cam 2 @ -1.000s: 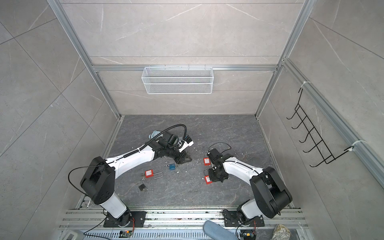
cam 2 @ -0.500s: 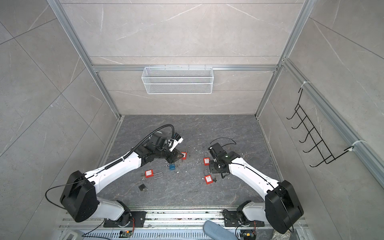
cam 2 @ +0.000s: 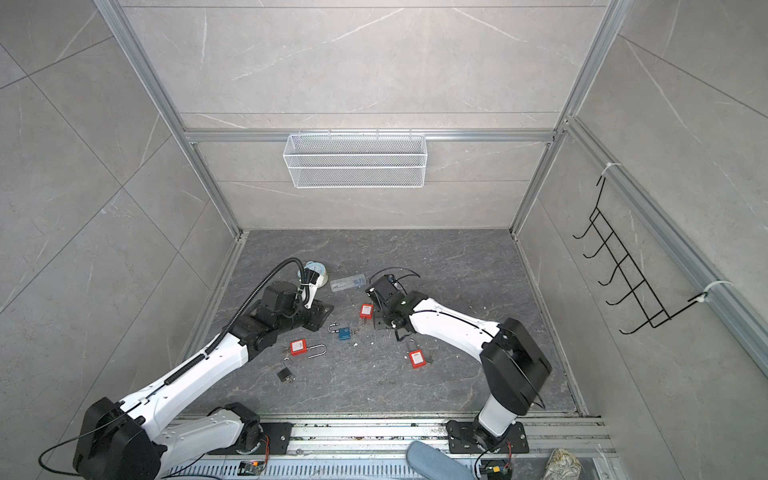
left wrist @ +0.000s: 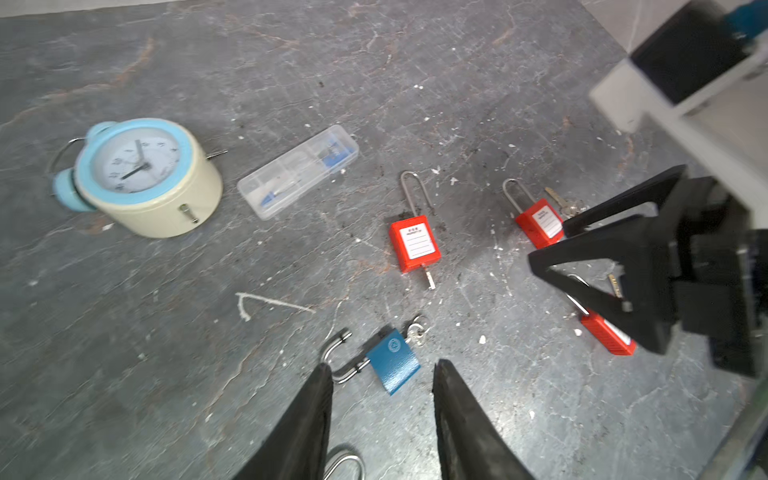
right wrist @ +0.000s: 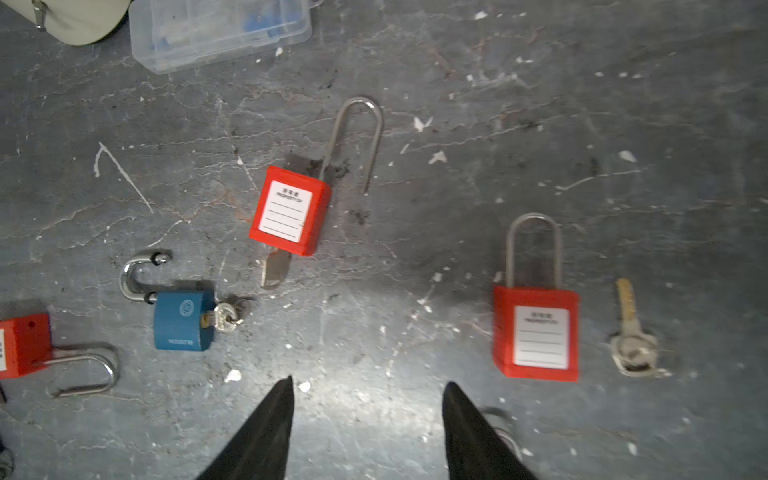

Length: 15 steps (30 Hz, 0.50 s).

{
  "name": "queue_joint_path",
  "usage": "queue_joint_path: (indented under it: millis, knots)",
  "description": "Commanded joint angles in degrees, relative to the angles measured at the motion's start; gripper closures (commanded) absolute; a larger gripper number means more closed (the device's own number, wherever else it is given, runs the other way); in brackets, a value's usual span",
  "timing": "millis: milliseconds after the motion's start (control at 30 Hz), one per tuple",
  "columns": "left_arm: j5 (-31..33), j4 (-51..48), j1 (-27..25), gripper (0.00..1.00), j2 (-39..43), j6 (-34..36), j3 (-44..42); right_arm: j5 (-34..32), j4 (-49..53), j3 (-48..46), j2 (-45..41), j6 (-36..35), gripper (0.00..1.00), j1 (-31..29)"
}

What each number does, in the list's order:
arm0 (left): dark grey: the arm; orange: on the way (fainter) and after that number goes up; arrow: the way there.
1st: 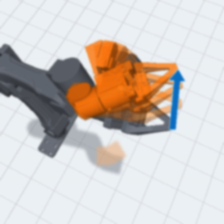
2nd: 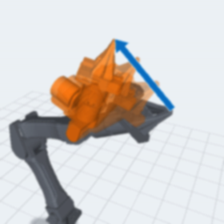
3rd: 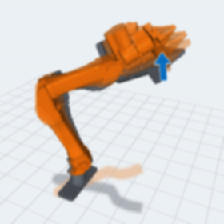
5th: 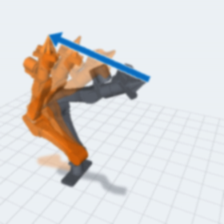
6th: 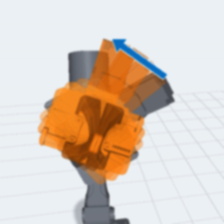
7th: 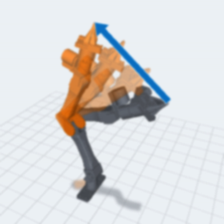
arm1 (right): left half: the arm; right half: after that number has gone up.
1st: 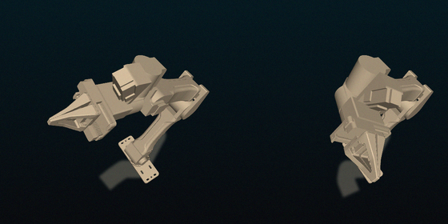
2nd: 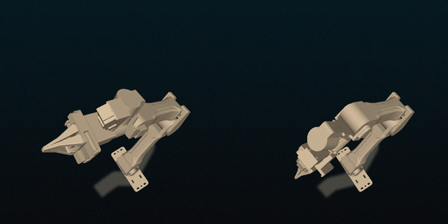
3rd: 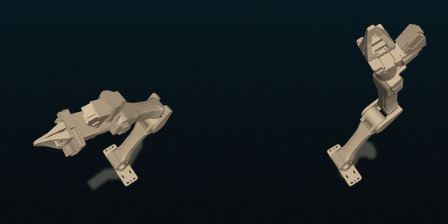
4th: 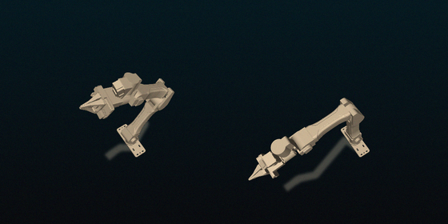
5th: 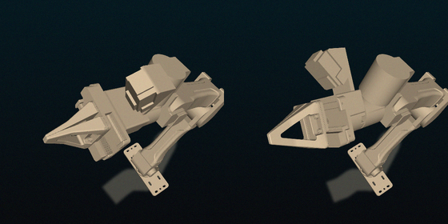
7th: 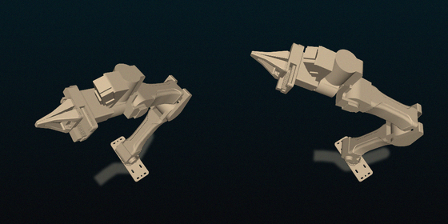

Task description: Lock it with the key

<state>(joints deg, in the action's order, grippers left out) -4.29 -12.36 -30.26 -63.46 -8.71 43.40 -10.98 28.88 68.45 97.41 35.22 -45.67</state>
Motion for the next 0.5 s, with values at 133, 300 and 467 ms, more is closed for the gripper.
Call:
queue_joint_path:
  millis: [133,300,467]
  knots:
    - [4.2,-0.4,0.7,0.56,3.8,-2.0,-1.8,-0.4,-2.0,9.2,10.3,4.6,0.40,-0.7]
    - [4.8,-1.5,0.9,0.56,5.2,-1.4,-2.7,-0.2,-0.9,14.6,16.2,6.0,0.39,-0.9]
    - [5.6,-2.4,1.1,0.56,6.2,-0.5,-3.0,-3.4,1.9,19.2,21.1,8.2,0.38,-0.9]
